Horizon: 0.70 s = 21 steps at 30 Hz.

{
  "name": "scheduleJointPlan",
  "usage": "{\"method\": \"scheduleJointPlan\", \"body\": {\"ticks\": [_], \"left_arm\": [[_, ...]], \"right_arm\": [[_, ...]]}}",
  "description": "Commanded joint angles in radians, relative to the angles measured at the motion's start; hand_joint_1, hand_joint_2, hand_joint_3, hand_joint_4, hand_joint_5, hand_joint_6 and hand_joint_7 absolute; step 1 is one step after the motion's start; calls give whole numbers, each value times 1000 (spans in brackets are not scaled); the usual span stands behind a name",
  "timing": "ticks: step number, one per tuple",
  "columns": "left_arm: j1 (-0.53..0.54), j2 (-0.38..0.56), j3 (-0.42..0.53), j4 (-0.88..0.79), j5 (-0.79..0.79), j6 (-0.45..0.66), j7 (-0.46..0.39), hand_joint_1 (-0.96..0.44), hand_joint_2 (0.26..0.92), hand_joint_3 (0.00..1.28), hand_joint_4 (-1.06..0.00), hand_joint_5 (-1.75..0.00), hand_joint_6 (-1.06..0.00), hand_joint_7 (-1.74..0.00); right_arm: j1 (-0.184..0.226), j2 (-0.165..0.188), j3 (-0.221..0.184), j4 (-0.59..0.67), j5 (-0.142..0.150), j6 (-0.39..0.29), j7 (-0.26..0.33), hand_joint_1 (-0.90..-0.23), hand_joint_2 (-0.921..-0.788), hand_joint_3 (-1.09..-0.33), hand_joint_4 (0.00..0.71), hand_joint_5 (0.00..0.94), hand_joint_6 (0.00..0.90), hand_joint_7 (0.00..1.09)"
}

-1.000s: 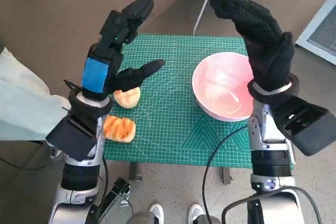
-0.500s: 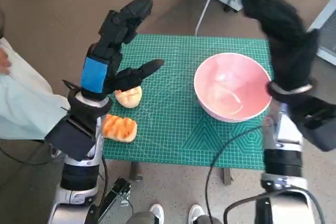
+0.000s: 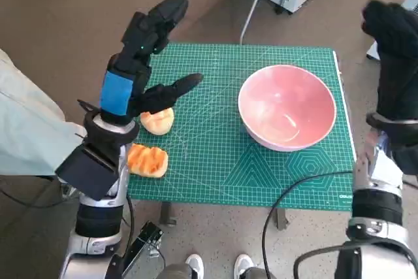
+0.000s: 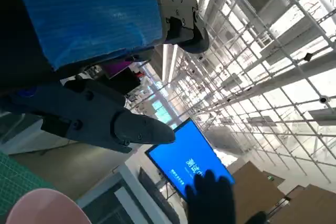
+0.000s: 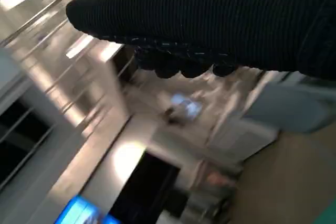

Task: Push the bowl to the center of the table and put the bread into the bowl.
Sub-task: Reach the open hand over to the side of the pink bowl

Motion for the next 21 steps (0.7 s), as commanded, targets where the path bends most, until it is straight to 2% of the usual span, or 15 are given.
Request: {"method": "scheduleJointPlan", "body": {"ticks": [1,4,7,9,14,21], "left_arm": [[5,4,6,9,-2,-17,6,-336,921,170,-333,0,-152,-524],[6,7,7,10,-3,-18,5,-338,921,171,-333,0,-150,-525],[6,9,9,12,-3,-19,5,-343,921,172,-333,0,-148,-526],[6,10,10,13,-4,-18,4,-348,921,173,-333,0,-148,-527],[9,11,12,11,-8,-17,1,-351,921,175,-333,0,-146,-529],[14,13,11,4,-5,-15,-1,-352,921,176,-333,0,-144,-531]], "right_arm": [[32,-16,-8,91,-27,7,-48,-601,-921,-873,183,24,-1,657],[35,-21,-8,147,-39,3,-68,-607,-921,-892,174,20,-1,636],[34,-14,-18,200,-24,13,-64,-611,-921,-899,169,18,-1,618],[33,-4,-25,237,-16,27,-67,-609,-921,-902,167,17,-1,614],[33,20,-29,301,-20,50,-84,-585,-921,-909,163,14,-1,614],[21,66,-42,380,-14,131,-115,-549,-921,-922,168,14,-1,573]]}}
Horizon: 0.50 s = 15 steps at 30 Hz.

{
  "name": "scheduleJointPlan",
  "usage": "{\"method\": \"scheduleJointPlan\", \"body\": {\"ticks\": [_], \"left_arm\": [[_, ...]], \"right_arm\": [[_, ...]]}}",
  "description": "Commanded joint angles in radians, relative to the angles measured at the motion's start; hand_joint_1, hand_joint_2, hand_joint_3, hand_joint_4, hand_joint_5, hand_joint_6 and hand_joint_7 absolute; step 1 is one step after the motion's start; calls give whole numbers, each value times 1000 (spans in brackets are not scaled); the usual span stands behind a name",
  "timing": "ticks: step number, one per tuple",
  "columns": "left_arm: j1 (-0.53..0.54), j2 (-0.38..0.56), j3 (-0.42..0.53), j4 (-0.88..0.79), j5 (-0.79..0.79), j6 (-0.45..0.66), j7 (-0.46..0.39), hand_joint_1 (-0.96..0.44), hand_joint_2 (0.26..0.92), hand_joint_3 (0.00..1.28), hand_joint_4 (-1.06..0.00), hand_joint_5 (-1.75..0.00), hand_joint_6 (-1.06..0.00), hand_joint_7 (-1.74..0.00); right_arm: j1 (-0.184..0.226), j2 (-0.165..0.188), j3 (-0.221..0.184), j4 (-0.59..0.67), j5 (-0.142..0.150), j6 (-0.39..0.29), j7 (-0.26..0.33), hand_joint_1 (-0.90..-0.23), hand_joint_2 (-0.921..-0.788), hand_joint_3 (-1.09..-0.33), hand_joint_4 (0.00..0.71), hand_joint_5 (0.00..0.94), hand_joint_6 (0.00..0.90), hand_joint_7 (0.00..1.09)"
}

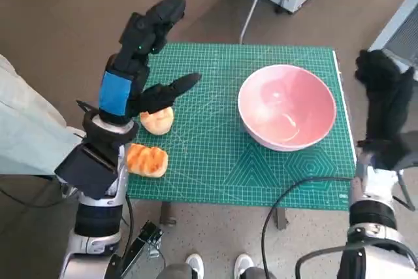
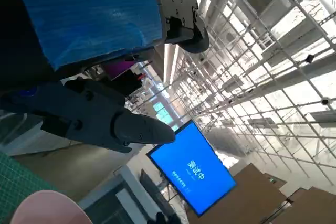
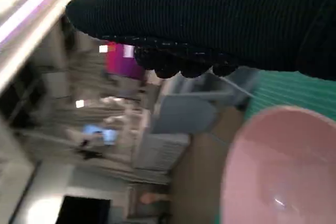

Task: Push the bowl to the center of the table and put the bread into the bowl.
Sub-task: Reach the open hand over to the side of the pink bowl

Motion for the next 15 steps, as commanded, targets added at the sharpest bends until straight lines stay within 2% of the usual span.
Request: {"method": "scheduleJointPlan", "body": {"ticks": [1,7,15], "left_arm": [[13,10,3,-5,-5,-7,-1,-353,921,175,-333,0,-144,-531],[20,14,3,-14,-4,-1,-3,-359,921,174,-333,0,-143,-533],[28,24,7,-21,-7,7,-7,-364,921,173,-333,0,-142,-535]], "right_arm": [[9,40,-14,58,15,68,-26,-548,-921,-925,171,15,-1,571],[-11,99,-26,83,25,119,-38,-546,-921,-922,185,19,3,577],[-42,143,-42,108,42,179,-30,-546,-921,-923,197,21,21,588]]}}
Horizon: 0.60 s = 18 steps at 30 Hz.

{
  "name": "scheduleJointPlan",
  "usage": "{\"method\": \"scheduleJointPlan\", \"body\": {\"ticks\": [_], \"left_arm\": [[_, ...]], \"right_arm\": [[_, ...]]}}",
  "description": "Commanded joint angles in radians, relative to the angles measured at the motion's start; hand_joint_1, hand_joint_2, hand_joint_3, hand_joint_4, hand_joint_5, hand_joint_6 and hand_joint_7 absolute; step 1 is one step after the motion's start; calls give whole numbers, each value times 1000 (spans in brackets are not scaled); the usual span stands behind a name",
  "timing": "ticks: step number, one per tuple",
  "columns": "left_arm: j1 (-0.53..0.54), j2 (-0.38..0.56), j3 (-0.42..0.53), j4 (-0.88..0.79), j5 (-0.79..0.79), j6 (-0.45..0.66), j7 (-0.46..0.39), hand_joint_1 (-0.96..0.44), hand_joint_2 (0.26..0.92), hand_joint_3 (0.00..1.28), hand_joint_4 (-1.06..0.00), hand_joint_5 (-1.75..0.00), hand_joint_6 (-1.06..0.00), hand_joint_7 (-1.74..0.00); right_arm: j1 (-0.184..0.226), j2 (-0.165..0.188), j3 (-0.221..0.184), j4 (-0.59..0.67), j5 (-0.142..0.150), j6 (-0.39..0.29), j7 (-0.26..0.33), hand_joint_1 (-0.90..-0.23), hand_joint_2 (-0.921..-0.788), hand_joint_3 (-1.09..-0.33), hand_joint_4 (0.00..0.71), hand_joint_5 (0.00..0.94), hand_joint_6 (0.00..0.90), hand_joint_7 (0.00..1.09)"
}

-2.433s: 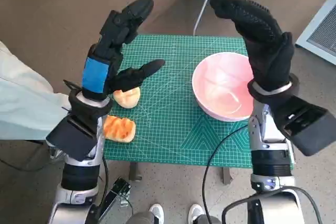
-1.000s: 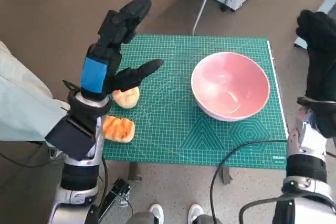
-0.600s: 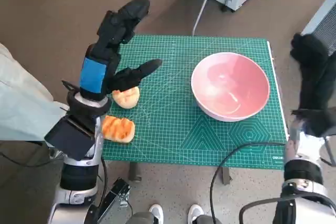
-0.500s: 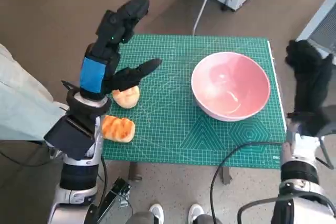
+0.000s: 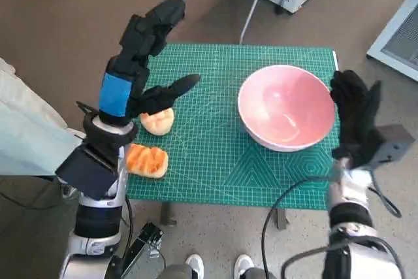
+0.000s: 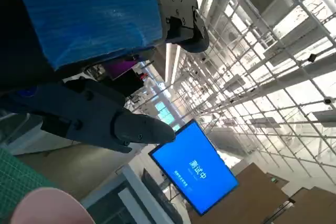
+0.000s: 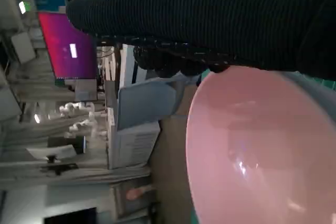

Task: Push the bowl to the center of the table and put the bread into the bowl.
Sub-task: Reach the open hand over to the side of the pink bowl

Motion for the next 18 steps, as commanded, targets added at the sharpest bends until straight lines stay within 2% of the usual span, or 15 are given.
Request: {"method": "scheduleJointPlan", "body": {"ticks": [1,18], "left_arm": [[16,17,8,-19,-7,7,-5,-364,921,173,-333,0,-142,-535],[72,32,18,-75,-24,21,-8,-367,921,174,-333,0,-142,-522]], "right_arm": [[-3,37,-11,34,12,58,1,-548,-921,-923,198,21,22,588],[-76,105,-64,57,34,166,-24,-546,-921,-937,206,15,33,557]]}}
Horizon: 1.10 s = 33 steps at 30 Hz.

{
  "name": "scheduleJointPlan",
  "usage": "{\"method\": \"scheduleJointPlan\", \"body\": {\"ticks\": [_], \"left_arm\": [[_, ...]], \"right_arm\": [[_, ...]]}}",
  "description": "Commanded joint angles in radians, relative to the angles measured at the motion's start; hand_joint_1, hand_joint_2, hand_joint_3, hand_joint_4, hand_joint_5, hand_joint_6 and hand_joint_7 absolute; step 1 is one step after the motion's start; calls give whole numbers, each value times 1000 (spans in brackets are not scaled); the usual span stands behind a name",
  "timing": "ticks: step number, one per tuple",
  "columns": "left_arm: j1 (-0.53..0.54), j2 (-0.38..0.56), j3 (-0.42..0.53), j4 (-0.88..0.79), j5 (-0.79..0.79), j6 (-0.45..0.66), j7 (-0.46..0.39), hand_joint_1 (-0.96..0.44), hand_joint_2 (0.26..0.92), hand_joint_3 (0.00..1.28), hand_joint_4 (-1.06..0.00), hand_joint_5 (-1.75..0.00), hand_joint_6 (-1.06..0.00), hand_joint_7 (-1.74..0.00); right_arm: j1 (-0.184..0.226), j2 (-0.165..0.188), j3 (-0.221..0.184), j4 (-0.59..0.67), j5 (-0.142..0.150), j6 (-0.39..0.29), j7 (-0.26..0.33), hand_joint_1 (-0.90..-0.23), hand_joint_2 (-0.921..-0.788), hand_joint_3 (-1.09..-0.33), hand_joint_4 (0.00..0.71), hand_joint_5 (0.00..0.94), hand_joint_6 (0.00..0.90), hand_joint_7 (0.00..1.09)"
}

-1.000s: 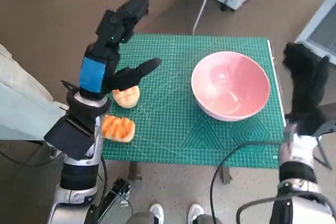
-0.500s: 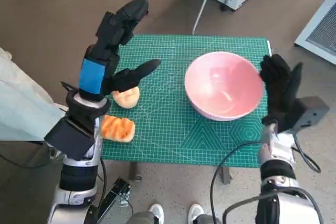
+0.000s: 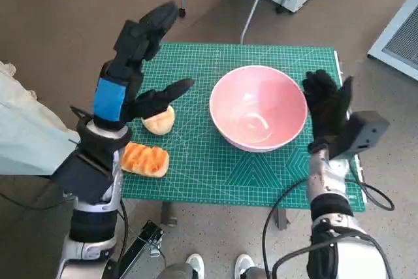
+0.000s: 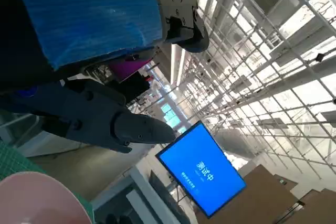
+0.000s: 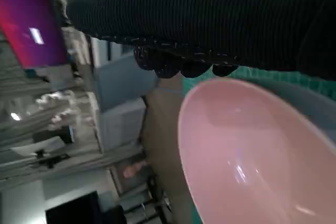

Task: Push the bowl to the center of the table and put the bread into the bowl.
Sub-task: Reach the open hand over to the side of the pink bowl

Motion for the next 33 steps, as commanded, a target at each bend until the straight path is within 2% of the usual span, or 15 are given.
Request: {"method": "scheduleJointPlan", "body": {"ticks": [1,9,16,23,25,29,33], "left_arm": [[25,11,11,-28,-21,8,-7,-367,921,174,-333,0,-142,-521],[50,21,22,-47,-31,15,-9,-366,921,172,-333,0,-158,-492],[69,25,28,-61,-28,21,-6,-376,921,170,-334,0,-187,-437],[84,27,34,-63,-25,21,-2,-383,921,169,-334,0,-185,-405],[88,28,36,-62,-25,20,-2,-385,921,168,-334,0,-196,-378],[98,34,42,-60,-21,16,-3,-389,921,168,-334,0,-212,-339],[109,58,57,-45,-12,-3,-6,-393,921,180,-332,-1,-248,-267]], "right_arm": [[-20,25,-23,16,26,36,-16,-551,-921,-936,207,15,35,555],[-57,61,-57,21,55,59,-35,-565,-921,-929,221,19,61,560],[-87,92,-95,21,96,72,-32,-553,-921,-921,237,23,90,581],[-107,98,-106,19,110,79,-23,-541,-921,-901,244,23,92,593],[-110,94,-102,17,108,76,-19,-535,-921,-900,247,24,90,596],[-113,77,-81,13,84,63,-20,-523,-921,-905,249,23,82,598],[-112,45,-31,5,27,27,-45,-523,-921,-918,245,19,68,595]]}}
